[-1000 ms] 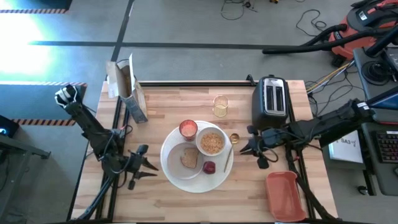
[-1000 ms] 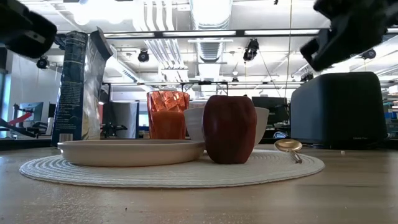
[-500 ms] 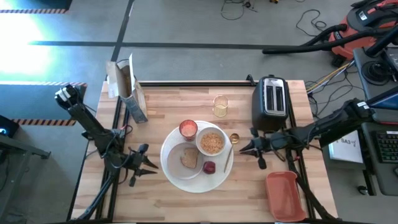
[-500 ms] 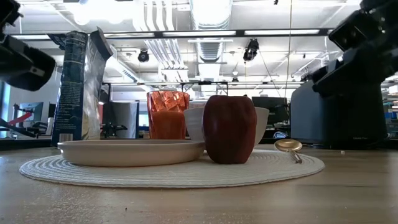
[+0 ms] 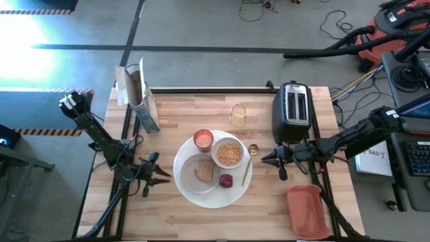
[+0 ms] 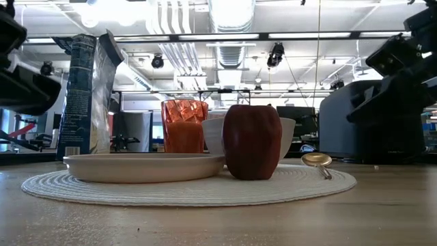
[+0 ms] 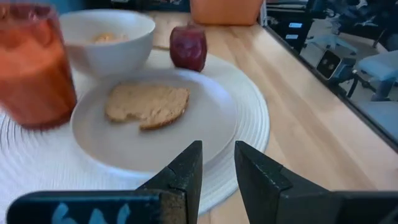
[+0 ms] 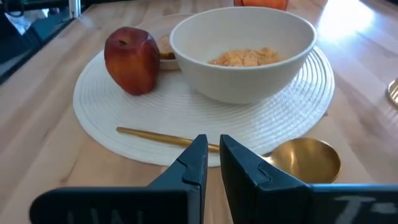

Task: Arrange a breakfast setting
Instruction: Return to Home Position

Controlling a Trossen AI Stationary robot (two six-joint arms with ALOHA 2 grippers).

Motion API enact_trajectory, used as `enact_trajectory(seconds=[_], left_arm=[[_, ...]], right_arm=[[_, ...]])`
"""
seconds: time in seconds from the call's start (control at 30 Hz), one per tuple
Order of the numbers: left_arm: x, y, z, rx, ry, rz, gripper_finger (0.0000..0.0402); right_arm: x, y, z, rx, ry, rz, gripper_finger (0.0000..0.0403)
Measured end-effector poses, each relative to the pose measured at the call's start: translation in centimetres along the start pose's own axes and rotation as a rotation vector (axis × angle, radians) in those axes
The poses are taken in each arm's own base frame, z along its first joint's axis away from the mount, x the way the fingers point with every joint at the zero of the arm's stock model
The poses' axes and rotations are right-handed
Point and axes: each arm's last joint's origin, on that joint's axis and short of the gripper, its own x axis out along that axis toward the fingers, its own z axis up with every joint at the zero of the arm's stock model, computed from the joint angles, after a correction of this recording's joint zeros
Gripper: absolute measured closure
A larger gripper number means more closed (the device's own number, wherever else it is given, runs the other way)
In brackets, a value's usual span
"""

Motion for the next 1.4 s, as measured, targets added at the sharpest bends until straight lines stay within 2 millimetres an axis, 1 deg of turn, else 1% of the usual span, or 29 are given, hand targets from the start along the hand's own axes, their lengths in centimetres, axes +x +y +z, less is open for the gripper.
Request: enact_trajectory(seconds=[0.13,0.23,0.43,0.63,1.07,1.13,1.3,1.4], left_arm=[[-0.1,0.6,-1.1,-0.067,0.027,0.017,0.0324],[-0.1,0.8,-1.4,-0.108,0.031,0.066,0.0324],[0.0,0.9,-1.5,-0.109,0.037,0.084,0.0324],[0.0,0.7,-1.9,-0.105,0.093,0.017,0.0324],[0.1,0.7,-2.1,-0.092,0.107,0.021,0.0324],[0.0,0.7,-1.9,-0.098,0.102,0.017,0.0324],[-0.6,0.7,-0.6,-0.18,0.012,-0.031,0.0324],[-0.7,1.0,0.3,-0.237,-0.046,-0.032,0.0324]], right_arm=[[0.0,0.0,0.1,0.011,-0.009,0.002,0.0369],[0.0,0.0,0.1,0.012,-0.007,0.001,0.0369],[0.0,0.0,0.0,0.01,-0.006,0.001,0.0369],[0.0,0.0,0.0,0.01,-0.005,0.001,0.0369],[0.0,0.0,0.0,0.009,-0.004,0.001,0.0369],[-0.1,0.0,0.1,0.01,-0.01,0.002,0.0369],[-0.3,0.0,0.4,0.017,-0.039,0.008,0.0369],[-0.6,0.0,0.9,0.026,-0.086,0.018,0.0369]])
